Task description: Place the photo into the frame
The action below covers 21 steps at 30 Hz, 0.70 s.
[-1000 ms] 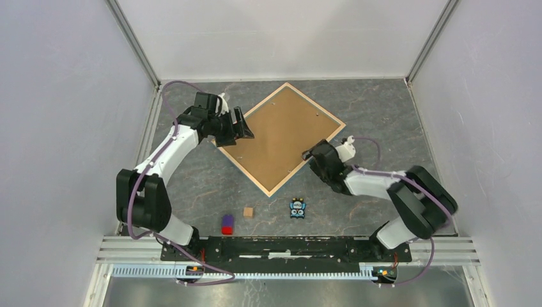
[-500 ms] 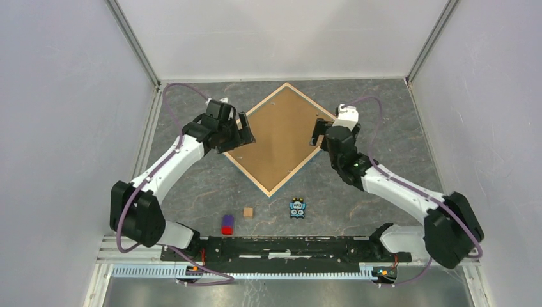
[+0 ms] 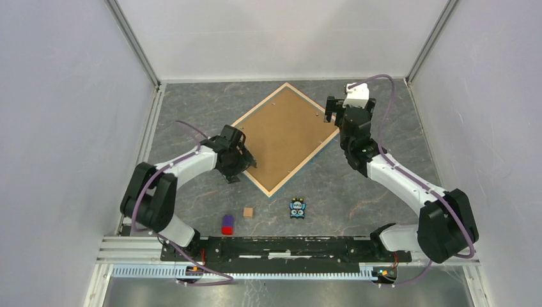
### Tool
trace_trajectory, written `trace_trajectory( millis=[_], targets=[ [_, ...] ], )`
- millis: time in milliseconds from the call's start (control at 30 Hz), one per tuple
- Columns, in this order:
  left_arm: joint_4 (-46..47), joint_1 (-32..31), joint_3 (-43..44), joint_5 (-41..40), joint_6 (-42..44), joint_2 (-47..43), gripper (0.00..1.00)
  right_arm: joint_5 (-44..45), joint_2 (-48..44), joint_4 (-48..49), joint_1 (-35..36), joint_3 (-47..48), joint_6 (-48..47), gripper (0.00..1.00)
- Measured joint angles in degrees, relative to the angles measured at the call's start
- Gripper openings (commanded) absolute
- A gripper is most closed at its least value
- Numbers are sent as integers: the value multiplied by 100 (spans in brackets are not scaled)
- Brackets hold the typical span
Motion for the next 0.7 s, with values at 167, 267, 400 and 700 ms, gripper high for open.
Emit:
trace_trajectory(
  millis=[167, 267, 400, 700],
  targets=[
    [74, -4, 188, 66, -57, 612, 66, -212, 39, 649, -109, -481, -284, 98],
    [103, -24, 369, 85, -59, 841, 52, -297, 162, 686, -295, -557, -365, 98],
    [-457, -48, 929, 20, 247, 1292, 24, -417, 326, 730, -535, -557, -457, 98],
    [-1342, 31, 2258, -466, 1945, 2111, 9, -1467, 1051, -4, -1244, -31, -365, 98]
  ],
)
